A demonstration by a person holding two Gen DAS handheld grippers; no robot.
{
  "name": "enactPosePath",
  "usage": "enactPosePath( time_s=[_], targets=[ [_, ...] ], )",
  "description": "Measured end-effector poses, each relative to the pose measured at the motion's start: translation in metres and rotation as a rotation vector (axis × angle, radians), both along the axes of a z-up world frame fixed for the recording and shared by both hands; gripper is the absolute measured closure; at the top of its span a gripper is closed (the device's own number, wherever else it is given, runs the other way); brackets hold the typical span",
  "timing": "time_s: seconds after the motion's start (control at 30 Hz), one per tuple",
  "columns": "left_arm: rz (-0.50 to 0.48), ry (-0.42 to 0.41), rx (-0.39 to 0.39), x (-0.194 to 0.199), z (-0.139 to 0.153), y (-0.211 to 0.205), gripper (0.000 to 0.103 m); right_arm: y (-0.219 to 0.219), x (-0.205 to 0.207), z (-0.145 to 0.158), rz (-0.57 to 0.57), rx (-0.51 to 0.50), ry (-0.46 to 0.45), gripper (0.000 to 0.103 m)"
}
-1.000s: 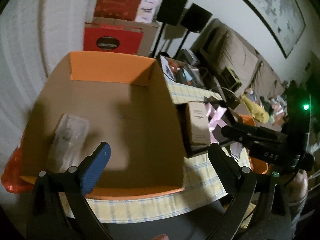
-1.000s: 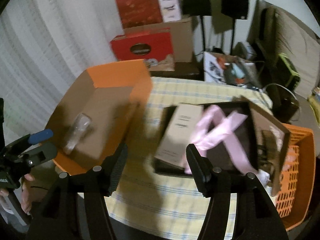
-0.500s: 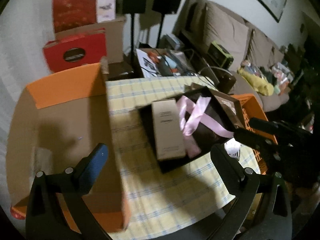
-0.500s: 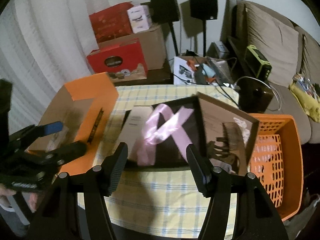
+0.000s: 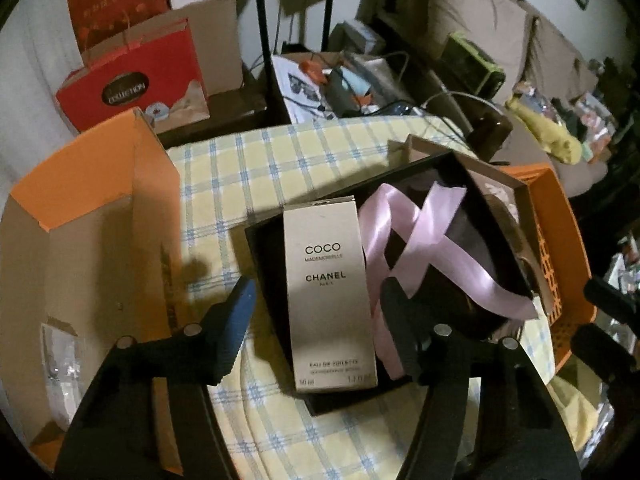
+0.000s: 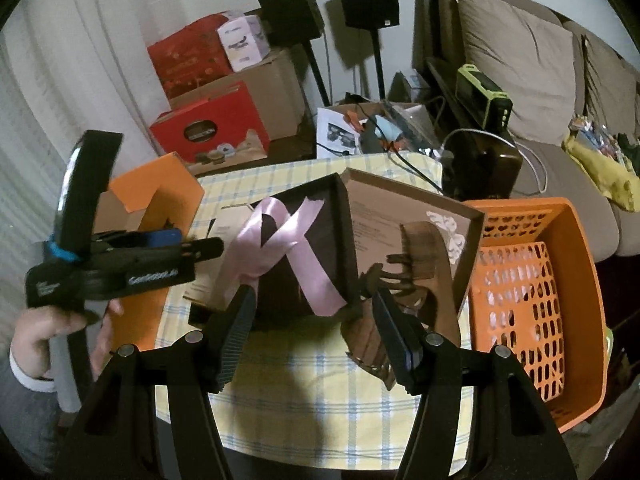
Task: Organize objects
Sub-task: 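Move the left gripper to the white CHANEL perfume box and grasp it, then lift the CHANEL perfume box off the black tray with the left gripper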
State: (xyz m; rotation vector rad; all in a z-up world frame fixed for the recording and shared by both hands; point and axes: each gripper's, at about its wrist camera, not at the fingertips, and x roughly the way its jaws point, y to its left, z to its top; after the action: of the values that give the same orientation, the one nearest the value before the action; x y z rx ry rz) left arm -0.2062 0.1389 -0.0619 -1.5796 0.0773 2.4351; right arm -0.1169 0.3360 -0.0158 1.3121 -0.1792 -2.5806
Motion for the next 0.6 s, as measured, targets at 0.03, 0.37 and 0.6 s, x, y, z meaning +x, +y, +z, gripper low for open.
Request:
enactPosePath(
  time_s=[0.03,0.37,0.6],
  targets=[
    [0.004,-0.004,-0.004,-0.002,-0.002,0.001,0.043,0.0,0.0,-0.001,0.001,-0.002,-0.001,0.041],
    [0.003,-0.087,0.026,-0.005,-0.03,0.001,0.043,0.001,-0.006,-0.014,0.011,-0.02,-0.026,0.041],
    [-0.013,-0.081,0.014,-0.005,-0.031,0.006,0.05,0.002,-0.007,-0.018,0.009,-0.023,-0.035,0.041]
  ],
)
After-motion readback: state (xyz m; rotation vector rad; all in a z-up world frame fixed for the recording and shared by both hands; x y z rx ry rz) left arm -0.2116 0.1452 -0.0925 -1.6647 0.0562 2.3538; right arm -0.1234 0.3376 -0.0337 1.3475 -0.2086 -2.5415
